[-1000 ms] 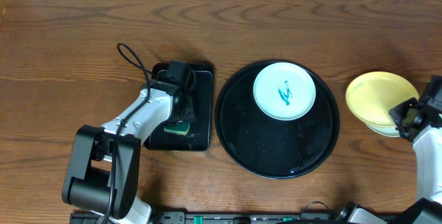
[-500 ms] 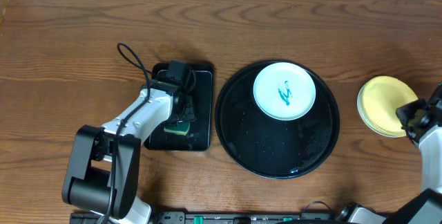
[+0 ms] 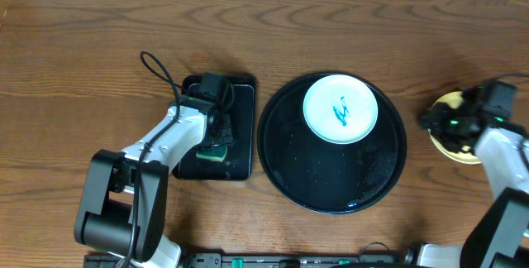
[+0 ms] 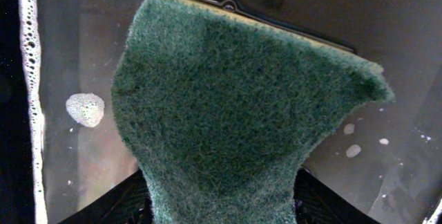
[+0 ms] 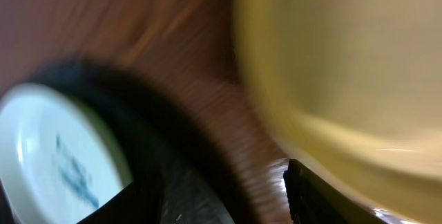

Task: Clean dirty plates on tray and stack at the side
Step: 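Move the right gripper to grip the remaining pale green plate rim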

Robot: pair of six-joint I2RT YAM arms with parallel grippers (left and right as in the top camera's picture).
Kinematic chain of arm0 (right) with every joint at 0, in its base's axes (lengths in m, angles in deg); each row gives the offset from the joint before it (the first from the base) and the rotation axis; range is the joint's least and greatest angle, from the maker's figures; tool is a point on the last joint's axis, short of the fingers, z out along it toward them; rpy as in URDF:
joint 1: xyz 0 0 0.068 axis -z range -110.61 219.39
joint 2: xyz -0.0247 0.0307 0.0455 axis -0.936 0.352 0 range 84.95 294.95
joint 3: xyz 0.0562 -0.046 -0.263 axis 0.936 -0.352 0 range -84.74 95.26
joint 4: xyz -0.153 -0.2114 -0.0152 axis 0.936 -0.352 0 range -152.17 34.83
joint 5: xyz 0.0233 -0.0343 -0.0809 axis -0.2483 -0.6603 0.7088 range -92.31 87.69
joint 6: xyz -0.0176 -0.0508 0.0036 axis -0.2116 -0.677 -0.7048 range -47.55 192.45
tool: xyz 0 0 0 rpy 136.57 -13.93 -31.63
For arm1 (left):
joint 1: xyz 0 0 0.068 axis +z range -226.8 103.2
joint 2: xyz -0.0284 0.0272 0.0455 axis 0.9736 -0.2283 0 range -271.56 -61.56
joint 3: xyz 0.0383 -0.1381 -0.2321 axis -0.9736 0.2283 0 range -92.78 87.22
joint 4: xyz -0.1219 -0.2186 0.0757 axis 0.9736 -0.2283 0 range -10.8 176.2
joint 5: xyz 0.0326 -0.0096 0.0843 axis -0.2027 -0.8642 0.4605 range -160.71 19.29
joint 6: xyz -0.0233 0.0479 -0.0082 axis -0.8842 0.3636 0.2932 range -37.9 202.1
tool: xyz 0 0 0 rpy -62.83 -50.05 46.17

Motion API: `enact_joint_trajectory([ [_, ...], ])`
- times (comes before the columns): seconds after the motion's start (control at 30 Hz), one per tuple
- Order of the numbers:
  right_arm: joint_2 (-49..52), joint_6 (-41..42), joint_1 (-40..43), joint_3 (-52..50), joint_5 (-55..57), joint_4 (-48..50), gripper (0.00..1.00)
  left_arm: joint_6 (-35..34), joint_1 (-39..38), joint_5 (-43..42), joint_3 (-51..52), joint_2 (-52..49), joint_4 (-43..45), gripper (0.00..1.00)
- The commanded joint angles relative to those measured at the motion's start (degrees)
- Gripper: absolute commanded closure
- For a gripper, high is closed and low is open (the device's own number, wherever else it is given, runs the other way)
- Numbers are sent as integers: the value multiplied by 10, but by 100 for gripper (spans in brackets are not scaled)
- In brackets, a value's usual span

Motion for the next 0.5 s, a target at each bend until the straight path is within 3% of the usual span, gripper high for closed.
enact_joint_trajectory([
  [0.0,17,-74,-55,7,-32,4,46,3,2,5,-8,-1,-2,38],
  [0.17,42,-84,-127,7,6,16,57,3,2,5,-8,-1,-2,38],
  [0.37,75,-43,-175,7,50,31,63,3,2,5,-8,-1,-2,38],
  [0.47,92,-38,-191,7,47,45,72,3,2,5,-8,-1,-2,38],
])
